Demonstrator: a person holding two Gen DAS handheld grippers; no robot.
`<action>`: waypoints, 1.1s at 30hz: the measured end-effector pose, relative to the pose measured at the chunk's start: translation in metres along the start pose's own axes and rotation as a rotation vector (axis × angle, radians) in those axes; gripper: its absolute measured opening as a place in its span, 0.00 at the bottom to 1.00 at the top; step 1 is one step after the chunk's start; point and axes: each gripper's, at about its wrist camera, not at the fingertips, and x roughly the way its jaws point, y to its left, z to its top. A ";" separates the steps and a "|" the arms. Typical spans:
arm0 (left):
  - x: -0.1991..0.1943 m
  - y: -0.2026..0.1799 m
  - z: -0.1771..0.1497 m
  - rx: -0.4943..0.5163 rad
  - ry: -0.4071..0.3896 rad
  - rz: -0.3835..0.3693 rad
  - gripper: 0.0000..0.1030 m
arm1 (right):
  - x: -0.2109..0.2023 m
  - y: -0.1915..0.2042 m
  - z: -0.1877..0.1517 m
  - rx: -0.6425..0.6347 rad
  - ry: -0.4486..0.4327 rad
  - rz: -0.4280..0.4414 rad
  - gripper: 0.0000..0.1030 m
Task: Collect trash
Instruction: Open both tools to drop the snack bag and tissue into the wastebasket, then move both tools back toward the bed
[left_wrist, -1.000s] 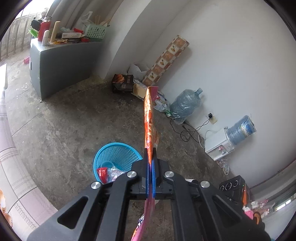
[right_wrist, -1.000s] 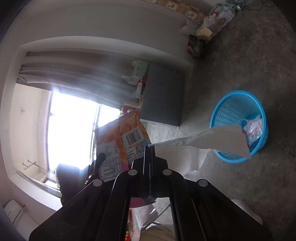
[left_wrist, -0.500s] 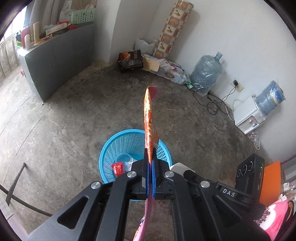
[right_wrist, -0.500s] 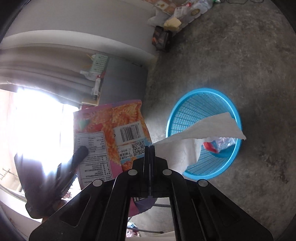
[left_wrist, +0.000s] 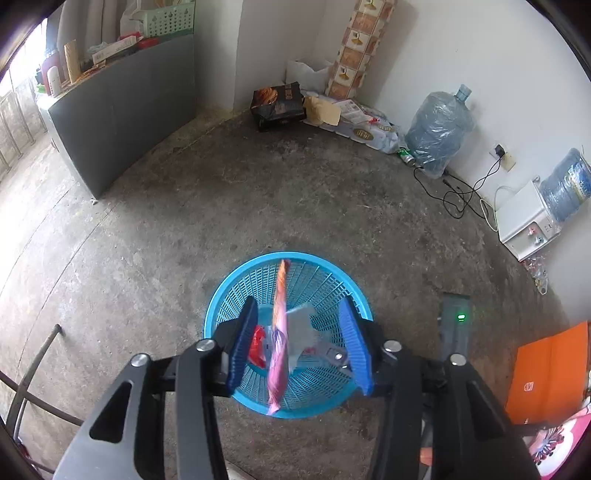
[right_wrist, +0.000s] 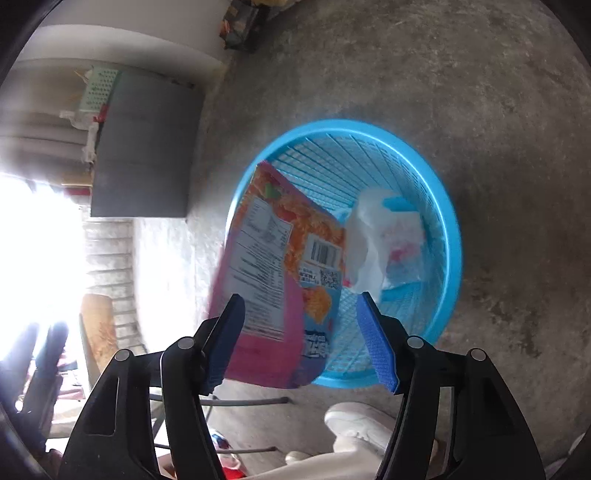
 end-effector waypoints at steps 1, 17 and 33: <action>-0.004 -0.001 0.001 0.004 -0.003 0.006 0.50 | -0.001 0.000 -0.002 0.006 0.006 -0.012 0.65; -0.156 -0.003 0.000 -0.080 -0.197 0.071 0.73 | -0.097 0.028 -0.061 -0.187 -0.284 0.004 0.70; -0.326 0.060 -0.091 -0.085 -0.306 0.177 0.87 | -0.151 0.067 -0.120 -0.372 -0.298 0.096 0.71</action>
